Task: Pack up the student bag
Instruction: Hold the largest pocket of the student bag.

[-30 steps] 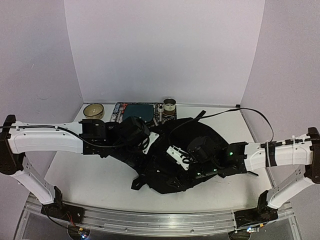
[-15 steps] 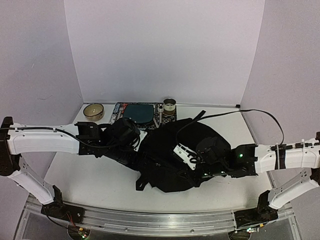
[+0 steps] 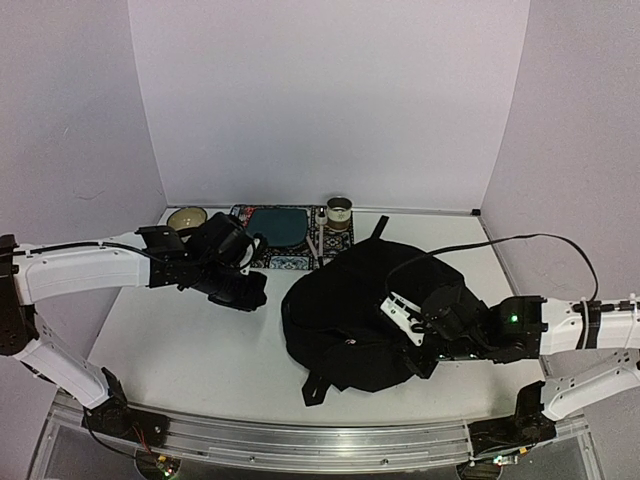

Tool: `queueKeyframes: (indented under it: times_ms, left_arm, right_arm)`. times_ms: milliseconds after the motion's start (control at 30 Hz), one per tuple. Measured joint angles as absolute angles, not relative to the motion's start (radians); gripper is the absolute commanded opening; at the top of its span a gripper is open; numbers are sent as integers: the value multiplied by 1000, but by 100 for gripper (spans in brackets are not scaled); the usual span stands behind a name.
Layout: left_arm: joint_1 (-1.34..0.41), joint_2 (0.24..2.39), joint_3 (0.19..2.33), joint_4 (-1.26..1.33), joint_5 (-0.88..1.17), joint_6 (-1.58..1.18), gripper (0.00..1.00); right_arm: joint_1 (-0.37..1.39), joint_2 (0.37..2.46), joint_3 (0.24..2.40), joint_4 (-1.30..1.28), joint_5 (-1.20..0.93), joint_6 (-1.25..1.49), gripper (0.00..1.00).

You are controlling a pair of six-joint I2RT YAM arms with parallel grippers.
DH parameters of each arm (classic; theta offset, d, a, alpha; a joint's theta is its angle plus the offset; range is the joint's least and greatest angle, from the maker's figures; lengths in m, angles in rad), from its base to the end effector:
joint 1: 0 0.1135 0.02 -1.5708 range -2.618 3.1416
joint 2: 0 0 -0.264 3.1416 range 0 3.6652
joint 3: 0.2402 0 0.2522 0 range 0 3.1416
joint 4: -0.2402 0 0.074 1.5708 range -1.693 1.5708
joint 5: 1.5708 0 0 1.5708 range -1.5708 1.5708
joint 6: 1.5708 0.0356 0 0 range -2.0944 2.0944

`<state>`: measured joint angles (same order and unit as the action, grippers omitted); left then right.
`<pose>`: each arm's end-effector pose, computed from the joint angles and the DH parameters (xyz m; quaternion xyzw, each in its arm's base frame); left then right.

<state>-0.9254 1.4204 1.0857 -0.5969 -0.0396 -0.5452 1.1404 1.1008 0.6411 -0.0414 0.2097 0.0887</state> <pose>0.1797 -0.2363 0.2628 0.1733 0.9333 -0.1968 0.2456 0.1077 0.2169 0.2417 -0.3833 0.7668 0.2187 0.4661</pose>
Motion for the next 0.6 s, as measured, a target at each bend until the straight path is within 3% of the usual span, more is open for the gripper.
queueKeyframes:
  times_ms: [333,600]
  left_arm:
    - [-1177,1423,1076,-506,26,-543,42]
    - [-1229,1469,1023,-421,65,-569,47]
  right_arm:
    - [1140,1198,665,-22,216,94,6]
    - [1140,1227,682,-12,225,94,8]
